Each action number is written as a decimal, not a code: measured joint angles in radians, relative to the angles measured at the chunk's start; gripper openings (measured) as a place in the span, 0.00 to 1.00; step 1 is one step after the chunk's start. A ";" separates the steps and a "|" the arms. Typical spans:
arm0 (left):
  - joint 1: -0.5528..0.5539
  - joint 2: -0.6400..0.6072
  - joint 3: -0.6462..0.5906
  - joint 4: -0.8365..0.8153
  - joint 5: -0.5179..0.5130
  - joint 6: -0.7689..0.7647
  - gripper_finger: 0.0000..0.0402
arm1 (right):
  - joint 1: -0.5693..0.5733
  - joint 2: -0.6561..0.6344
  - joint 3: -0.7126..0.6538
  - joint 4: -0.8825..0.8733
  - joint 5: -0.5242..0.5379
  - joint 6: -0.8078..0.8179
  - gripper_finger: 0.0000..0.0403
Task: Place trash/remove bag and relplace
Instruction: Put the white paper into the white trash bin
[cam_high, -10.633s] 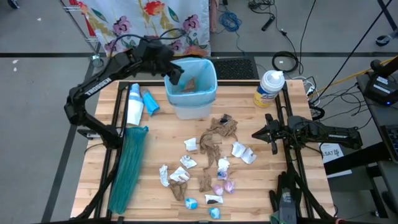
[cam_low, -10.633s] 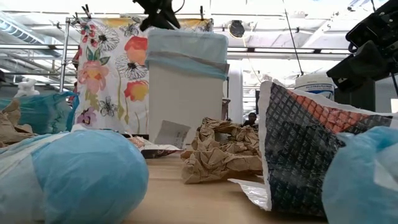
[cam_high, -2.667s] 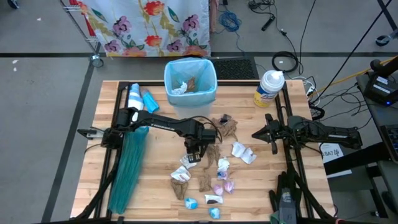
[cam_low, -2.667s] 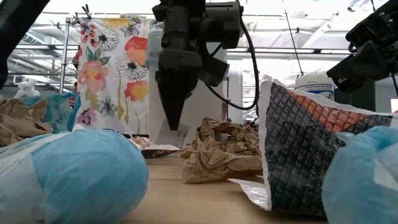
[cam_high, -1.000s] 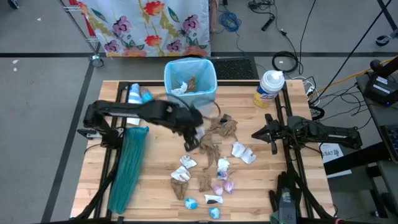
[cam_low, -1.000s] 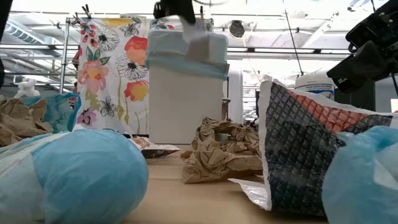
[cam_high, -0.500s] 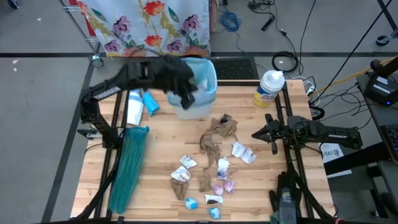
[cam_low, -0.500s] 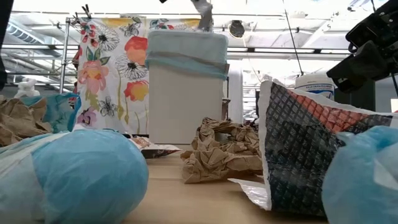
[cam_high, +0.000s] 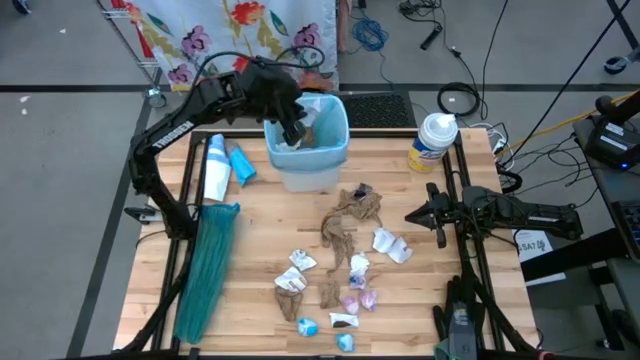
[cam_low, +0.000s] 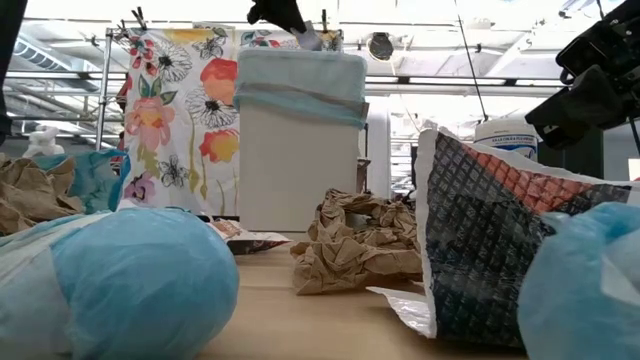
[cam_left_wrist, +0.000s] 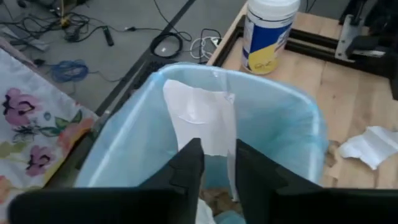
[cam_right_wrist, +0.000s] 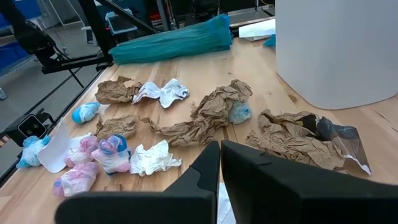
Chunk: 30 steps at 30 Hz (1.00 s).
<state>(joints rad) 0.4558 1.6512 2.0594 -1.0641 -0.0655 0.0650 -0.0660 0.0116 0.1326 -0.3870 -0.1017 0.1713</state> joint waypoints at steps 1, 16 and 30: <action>0.006 0.000 0.000 0.000 0.000 0.006 0.26 | 0.000 0.000 0.000 0.000 0.000 0.000 0.02; 0.033 0.000 0.000 -0.145 -0.070 0.053 0.35 | 0.000 0.000 0.000 0.000 0.000 0.000 0.02; -0.035 0.000 -0.005 -0.148 -0.108 -0.129 0.35 | 0.000 0.000 0.000 0.000 0.000 0.000 0.02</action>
<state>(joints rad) 0.4207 1.6512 2.0548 -1.2121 -0.1736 -0.0637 -0.0661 0.0116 0.1326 -0.3866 -0.1016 0.1711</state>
